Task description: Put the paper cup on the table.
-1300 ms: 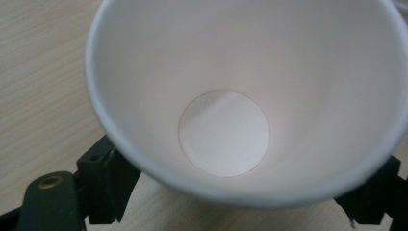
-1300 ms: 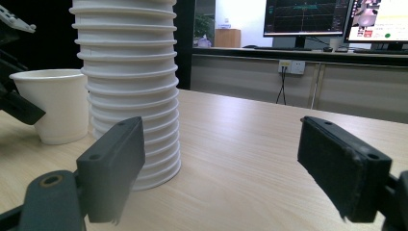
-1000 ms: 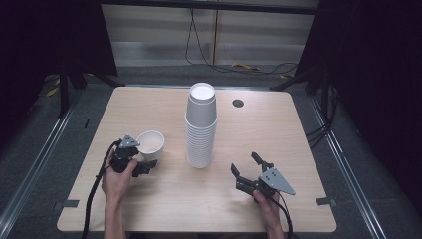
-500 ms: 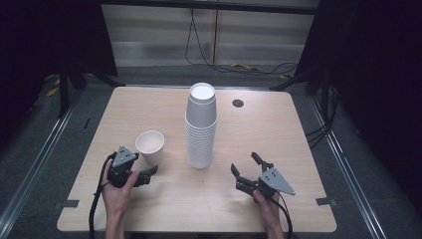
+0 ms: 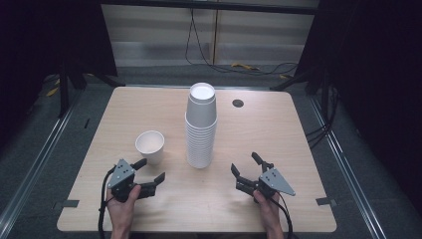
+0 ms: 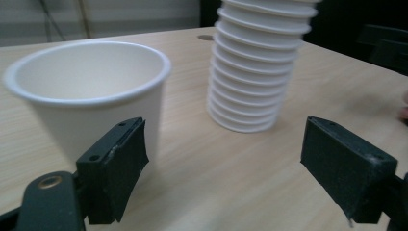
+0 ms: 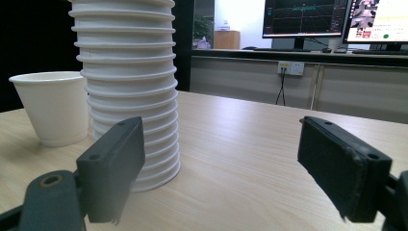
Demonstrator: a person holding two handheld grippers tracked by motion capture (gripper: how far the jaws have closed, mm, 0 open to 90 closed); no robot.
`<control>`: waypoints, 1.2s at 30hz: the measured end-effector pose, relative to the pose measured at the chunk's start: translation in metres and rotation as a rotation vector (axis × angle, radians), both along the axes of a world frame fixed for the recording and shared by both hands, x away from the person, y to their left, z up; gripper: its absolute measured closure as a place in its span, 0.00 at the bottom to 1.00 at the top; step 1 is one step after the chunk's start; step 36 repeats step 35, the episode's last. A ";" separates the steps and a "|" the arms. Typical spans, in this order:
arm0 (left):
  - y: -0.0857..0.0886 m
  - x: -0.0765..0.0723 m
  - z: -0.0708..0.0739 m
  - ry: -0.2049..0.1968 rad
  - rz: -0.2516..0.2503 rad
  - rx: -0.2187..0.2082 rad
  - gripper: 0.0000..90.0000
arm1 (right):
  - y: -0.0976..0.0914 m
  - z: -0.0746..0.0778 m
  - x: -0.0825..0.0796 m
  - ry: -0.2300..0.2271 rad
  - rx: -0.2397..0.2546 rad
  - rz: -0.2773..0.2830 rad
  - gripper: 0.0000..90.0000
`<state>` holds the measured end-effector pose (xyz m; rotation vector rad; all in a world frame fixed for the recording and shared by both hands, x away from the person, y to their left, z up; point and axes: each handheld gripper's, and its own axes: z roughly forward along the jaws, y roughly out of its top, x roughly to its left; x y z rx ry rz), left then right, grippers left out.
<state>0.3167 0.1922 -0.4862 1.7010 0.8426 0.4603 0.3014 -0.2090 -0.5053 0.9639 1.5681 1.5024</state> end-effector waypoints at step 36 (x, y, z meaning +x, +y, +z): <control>-0.069 -0.016 -0.022 -0.123 -0.015 -0.059 0.17 | -0.001 0.000 -0.001 -0.006 0.004 -0.008 0.18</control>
